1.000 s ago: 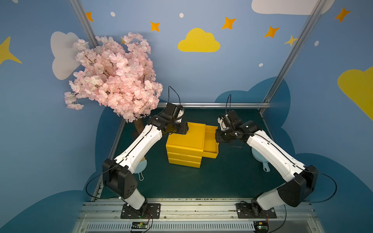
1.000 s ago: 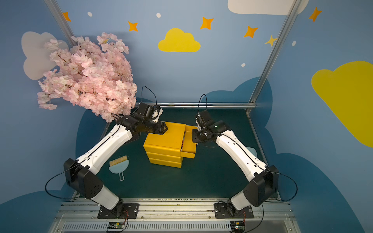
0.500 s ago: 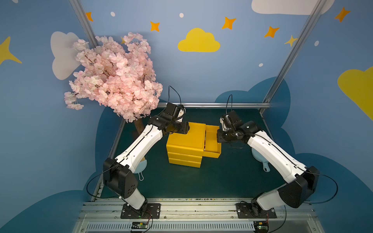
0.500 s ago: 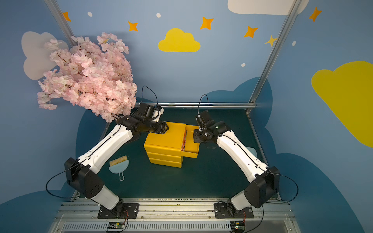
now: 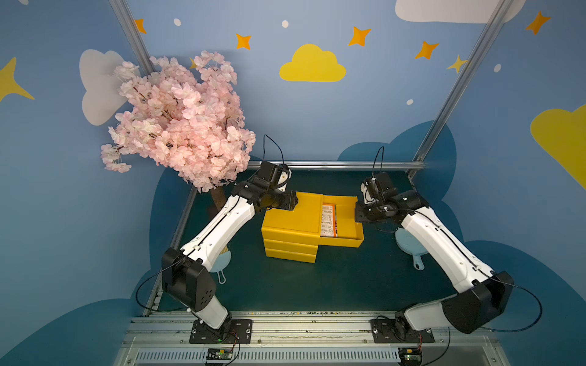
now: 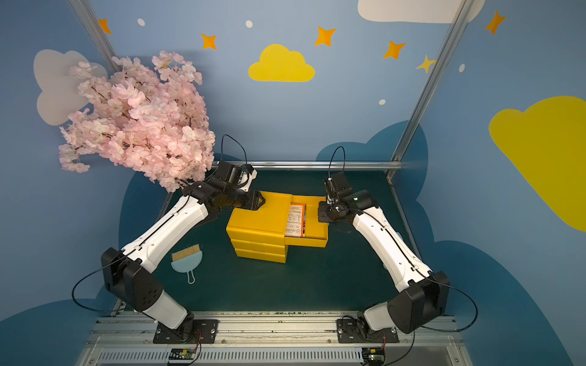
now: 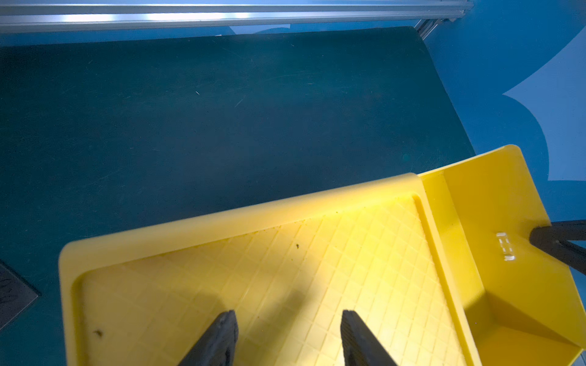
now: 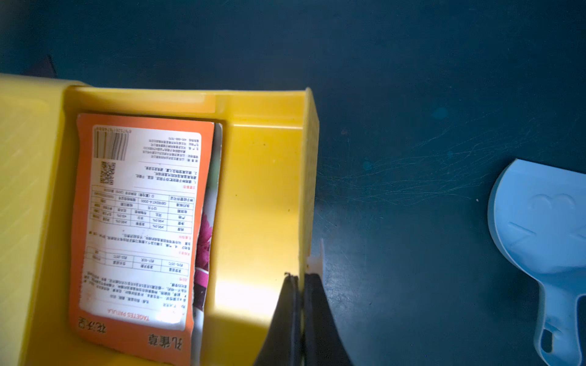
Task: Take the seed bags out of the drawer
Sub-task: Open the drawer in the storage box, then pick up the seed packet from the drawer.
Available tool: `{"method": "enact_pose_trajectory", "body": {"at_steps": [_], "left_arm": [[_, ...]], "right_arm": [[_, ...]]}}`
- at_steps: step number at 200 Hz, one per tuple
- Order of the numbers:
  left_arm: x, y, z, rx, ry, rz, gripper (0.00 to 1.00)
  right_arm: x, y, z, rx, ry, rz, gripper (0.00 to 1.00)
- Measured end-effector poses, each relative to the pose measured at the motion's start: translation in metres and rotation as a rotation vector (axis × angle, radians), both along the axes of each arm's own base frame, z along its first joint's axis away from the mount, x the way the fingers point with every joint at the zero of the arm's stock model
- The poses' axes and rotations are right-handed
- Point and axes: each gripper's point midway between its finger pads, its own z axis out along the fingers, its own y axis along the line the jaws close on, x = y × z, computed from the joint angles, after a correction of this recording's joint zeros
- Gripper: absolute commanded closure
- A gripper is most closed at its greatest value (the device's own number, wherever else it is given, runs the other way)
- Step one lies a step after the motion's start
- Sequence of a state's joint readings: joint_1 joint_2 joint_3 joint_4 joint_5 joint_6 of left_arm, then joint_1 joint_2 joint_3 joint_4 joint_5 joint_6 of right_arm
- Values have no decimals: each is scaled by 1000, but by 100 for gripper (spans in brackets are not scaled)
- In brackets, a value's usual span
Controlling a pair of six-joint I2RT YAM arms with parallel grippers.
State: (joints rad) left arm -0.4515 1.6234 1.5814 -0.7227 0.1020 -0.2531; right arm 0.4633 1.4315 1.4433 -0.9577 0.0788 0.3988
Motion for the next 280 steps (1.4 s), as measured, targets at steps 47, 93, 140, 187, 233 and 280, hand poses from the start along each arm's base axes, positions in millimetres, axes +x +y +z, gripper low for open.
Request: {"method": "enact_pose_trajectory", "body": {"at_steps": [47, 93, 140, 187, 233, 280], "left_arm": [[0, -1, 0, -2, 0, -2, 42], [0, 0, 0, -4, 0, -1, 42], [1, 0, -1, -5, -1, -2, 42], [1, 0, -1, -8, -3, 0, 42], [1, 0, -1, -10, -5, -1, 42], [1, 0, -1, -12, -4, -2, 42]], "right_arm": [[0, -1, -2, -1, 6, 9, 85], [1, -6, 3, -8, -20, 8, 61], [2, -10, 34, 1, -106, 20, 60], [0, 18, 62, 74, -166, 94, 69], [1, 54, 55, 165, -133, 147, 70], [7, 70, 14, 202, -41, 133, 64]]}}
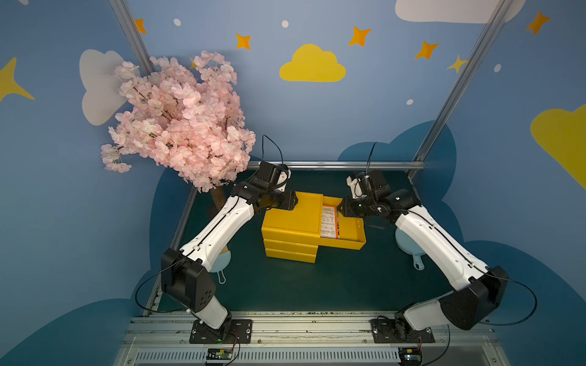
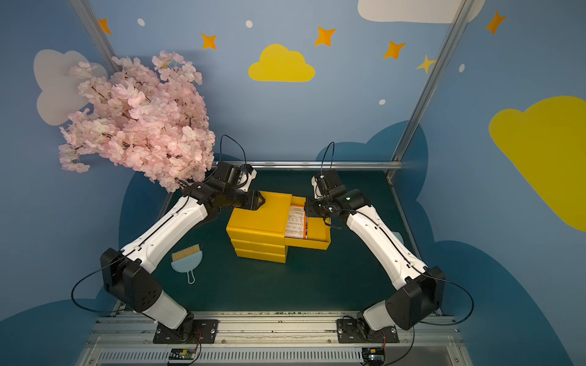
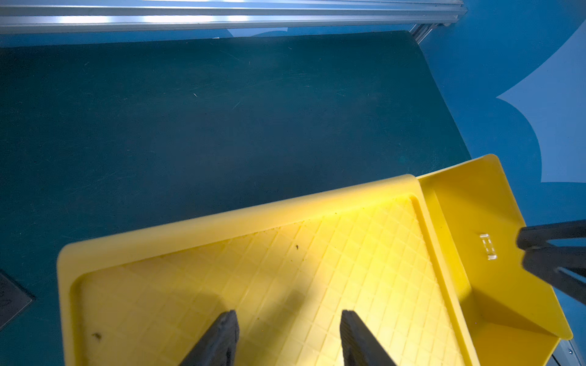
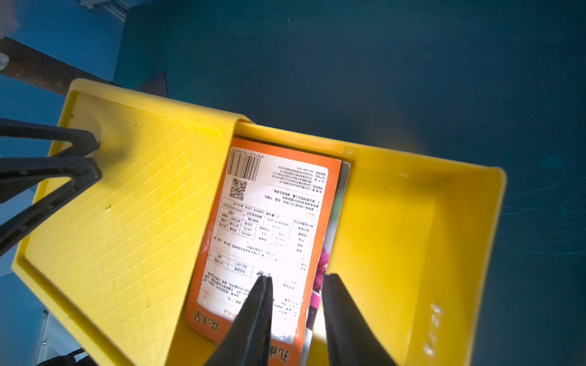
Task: Take the seed bags out of the drawer
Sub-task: Pick up the seed packet from the drawer.
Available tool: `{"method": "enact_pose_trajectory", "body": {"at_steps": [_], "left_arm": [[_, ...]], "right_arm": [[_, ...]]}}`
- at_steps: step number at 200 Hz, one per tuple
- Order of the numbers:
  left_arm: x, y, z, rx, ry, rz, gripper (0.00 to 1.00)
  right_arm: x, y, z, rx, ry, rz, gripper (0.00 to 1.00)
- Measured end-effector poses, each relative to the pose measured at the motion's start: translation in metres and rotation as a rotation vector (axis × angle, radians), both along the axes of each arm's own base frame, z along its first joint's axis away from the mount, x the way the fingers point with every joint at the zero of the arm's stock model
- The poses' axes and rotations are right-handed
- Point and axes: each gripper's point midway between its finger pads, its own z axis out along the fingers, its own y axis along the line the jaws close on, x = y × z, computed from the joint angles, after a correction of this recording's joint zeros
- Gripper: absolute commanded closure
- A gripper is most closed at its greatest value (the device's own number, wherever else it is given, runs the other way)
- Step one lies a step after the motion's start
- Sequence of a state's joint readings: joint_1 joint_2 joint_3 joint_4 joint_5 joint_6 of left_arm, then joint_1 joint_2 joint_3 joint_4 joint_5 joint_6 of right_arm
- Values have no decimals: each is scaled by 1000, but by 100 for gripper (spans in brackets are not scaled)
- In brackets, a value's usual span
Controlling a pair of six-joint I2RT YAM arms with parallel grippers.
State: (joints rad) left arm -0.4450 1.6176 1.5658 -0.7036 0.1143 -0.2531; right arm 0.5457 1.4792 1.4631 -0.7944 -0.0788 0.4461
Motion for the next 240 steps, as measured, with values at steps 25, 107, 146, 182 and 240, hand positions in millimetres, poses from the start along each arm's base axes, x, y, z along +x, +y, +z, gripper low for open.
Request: {"method": "enact_pose_trajectory", "body": {"at_steps": [25, 107, 146, 182, 240], "left_arm": [[0, 0, 0, -1, 0, -1, 42], [0, 0, 0, -5, 0, -1, 42], [0, 0, 0, -6, 1, -2, 43], [0, 0, 0, -8, 1, -3, 43], [0, 0, 0, -6, 0, -5, 43]], "right_arm": [[2, 5, -16, 11, 41, -3, 64], [13, 13, -48, 14, 128, -17, 63], [13, 12, -49, 12, 130, -18, 62], [15, 12, -56, 4, 146, -23, 62], [15, 14, -61, 15, 170, -15, 60]]}}
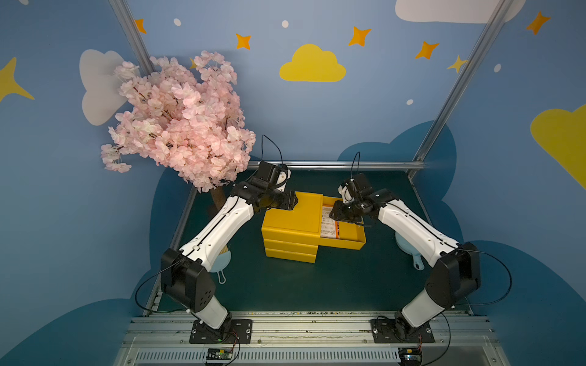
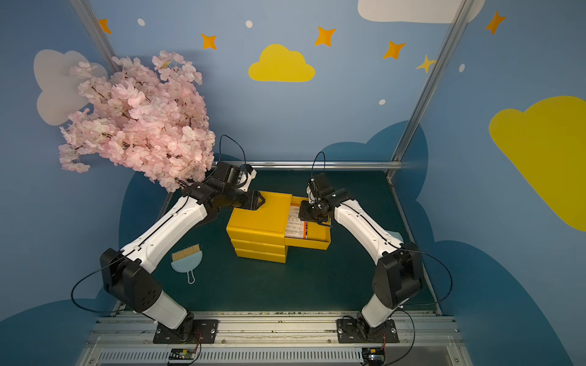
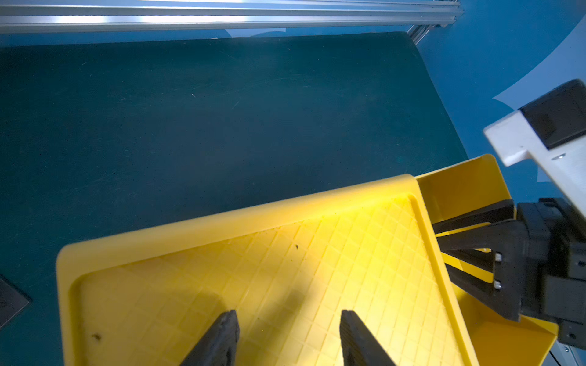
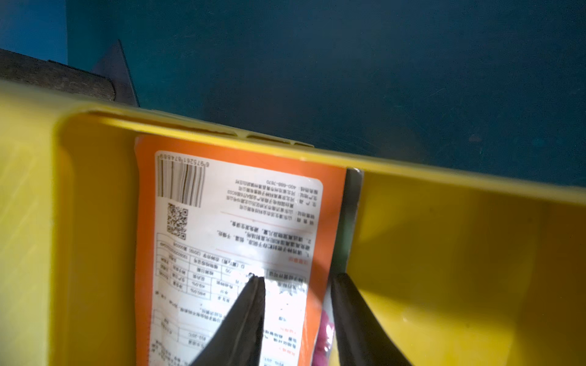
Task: Take the seed bags out of the drawer
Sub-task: Pick up the seed packet from the drawer.
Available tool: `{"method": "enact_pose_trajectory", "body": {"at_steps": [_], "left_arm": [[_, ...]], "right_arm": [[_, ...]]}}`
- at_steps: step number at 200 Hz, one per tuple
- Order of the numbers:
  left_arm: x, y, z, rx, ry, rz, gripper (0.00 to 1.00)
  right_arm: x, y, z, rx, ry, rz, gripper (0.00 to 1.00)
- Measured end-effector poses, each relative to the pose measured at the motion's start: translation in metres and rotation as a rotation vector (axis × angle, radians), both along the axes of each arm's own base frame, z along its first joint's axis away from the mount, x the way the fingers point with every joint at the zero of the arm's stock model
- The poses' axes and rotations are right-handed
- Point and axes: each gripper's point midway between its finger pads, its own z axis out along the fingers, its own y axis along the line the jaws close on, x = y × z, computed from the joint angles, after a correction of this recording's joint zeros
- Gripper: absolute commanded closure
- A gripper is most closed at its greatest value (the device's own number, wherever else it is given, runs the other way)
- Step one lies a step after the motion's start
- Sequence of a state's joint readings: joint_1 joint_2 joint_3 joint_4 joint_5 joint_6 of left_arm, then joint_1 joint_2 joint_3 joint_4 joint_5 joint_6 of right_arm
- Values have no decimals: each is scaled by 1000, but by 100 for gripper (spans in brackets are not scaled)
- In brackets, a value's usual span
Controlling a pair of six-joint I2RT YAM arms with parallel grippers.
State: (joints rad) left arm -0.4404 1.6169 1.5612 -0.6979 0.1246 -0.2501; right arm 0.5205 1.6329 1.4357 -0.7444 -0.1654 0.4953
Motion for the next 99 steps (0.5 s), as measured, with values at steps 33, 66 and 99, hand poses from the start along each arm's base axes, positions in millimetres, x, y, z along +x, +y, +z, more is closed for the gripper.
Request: {"method": "enact_pose_trajectory", "body": {"at_steps": [33, 66, 99], "left_arm": [[0, 0, 0, 0, -1, 0, 43], [0, 0, 0, 0, -1, 0, 43], [0, 0, -1, 0, 0, 0, 43]], "right_arm": [[-1, 3, -4, 30, 34, 8, 64], [0, 7, -2, 92, 59, 1, 78], [1, 4, -7, 150, 90, -29, 87]]}}
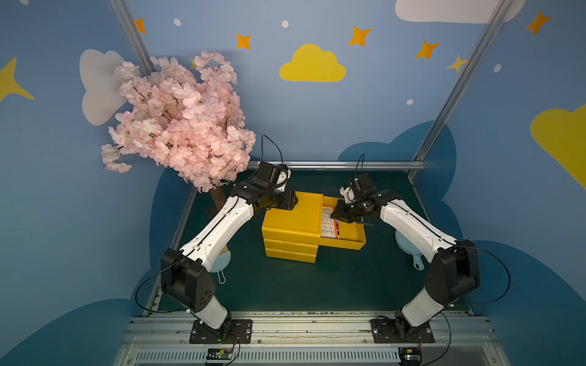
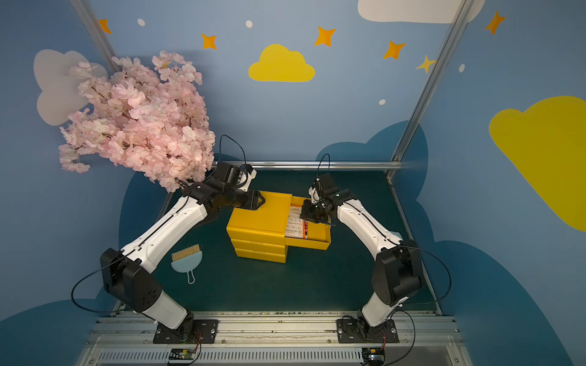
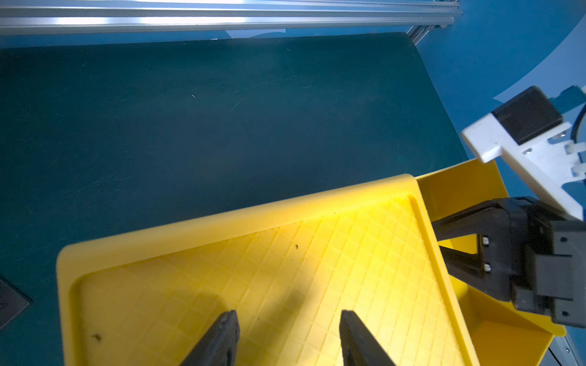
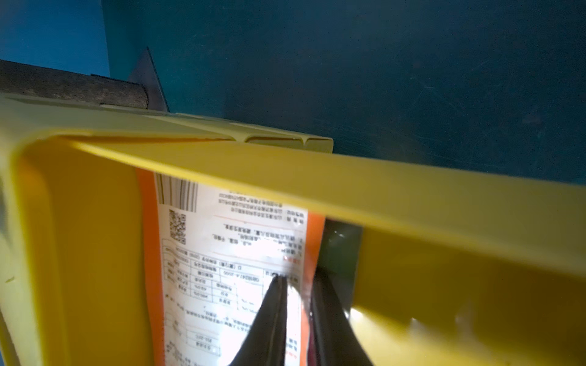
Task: Take the seed bags out of the drawer
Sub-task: Pick up the seed packet from the drawer.
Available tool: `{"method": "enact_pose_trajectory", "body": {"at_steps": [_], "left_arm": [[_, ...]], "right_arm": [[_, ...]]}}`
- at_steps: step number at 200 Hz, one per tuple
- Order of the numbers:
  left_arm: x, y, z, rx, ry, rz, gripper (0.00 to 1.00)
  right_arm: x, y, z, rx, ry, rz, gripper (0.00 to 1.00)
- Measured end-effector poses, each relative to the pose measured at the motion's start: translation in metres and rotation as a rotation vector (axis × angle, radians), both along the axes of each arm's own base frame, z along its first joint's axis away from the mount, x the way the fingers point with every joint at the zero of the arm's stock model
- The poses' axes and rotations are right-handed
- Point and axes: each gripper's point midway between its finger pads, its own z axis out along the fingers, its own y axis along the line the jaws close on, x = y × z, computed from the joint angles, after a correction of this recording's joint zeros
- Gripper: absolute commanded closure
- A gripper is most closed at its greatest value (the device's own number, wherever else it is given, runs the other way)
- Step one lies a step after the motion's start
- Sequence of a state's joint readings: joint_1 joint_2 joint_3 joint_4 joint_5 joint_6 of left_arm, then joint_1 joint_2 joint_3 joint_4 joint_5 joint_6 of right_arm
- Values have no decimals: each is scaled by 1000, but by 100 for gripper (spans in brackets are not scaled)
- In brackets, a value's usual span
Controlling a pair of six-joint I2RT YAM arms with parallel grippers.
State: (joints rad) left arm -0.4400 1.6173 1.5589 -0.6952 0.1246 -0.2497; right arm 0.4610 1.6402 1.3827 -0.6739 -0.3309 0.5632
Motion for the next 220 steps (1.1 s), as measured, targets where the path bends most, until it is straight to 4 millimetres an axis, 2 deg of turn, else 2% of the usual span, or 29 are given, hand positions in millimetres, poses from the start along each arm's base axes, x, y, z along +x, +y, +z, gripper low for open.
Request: {"method": "enact_pose_trajectory", "body": {"at_steps": [36, 93, 147, 188, 220], "left_arm": [[0, 0, 0, -1, -2, 1, 43], [0, 0, 0, -3, -1, 0, 43], [1, 0, 0, -6, -2, 0, 43], [1, 1, 0, -9, 0, -1, 44], [1, 1, -1, -10, -1, -1, 44]], "right_arm": [[-2, 1, 5, 50, 7, -7, 100], [-4, -1, 21, 69, -14, -7, 100], [1, -12, 63, 80, -104, 3, 100], [-2, -39, 94, 85, -193, -23, 100], [-7, -66, 128, 119, -282, -67, 100]]}}
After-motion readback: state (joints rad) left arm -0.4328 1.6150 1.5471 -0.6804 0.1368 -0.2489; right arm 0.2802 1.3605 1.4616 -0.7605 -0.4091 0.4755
